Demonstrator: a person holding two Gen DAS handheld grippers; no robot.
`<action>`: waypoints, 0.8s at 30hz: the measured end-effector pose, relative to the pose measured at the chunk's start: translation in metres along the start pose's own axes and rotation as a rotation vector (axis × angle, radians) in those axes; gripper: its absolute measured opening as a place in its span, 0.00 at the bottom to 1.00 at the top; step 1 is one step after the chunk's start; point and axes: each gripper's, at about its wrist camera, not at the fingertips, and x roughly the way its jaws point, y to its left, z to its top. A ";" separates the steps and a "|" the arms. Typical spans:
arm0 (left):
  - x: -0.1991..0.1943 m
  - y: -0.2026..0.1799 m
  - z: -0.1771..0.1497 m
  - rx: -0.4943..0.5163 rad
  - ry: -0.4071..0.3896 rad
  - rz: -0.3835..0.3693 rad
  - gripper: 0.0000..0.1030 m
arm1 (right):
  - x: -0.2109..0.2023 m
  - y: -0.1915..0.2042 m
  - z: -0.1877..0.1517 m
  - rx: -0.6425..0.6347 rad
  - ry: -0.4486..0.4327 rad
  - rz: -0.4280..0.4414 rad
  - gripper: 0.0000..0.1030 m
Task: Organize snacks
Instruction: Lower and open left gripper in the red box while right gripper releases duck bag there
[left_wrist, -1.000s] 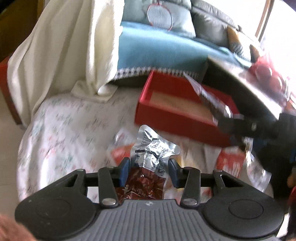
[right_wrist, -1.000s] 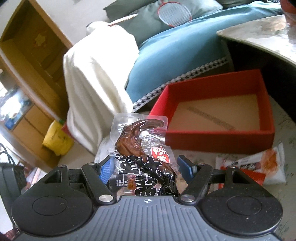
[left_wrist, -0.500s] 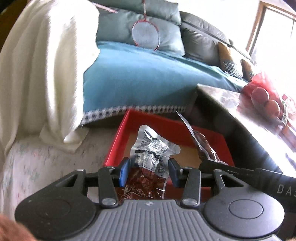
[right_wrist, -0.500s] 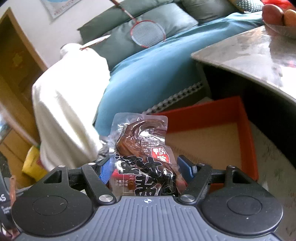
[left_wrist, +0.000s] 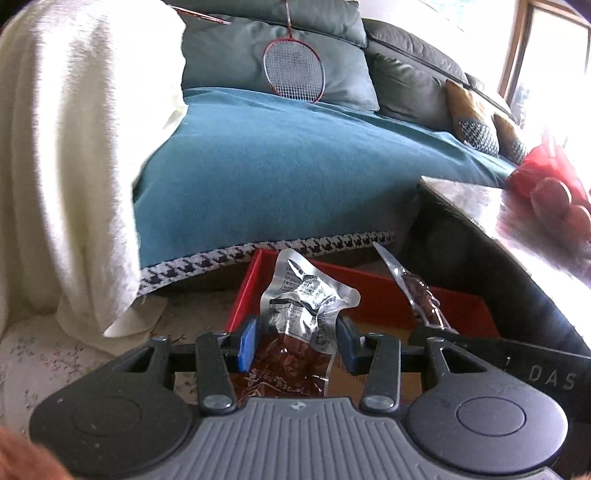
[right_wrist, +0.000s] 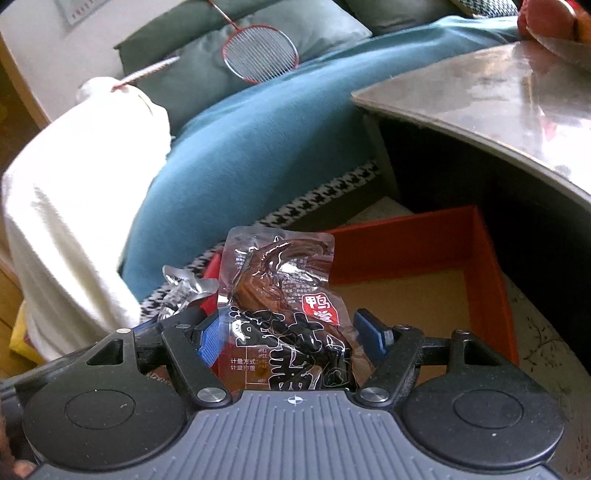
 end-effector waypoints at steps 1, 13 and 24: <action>0.005 -0.002 -0.001 0.006 0.006 0.006 0.37 | 0.004 -0.001 0.001 0.006 0.005 -0.004 0.76; 0.030 0.000 -0.008 0.010 0.076 0.036 0.37 | 0.025 -0.005 0.000 0.012 0.057 -0.025 0.77; 0.025 -0.001 -0.006 0.025 0.072 0.052 0.37 | 0.024 -0.005 -0.002 -0.002 0.063 -0.040 0.77</action>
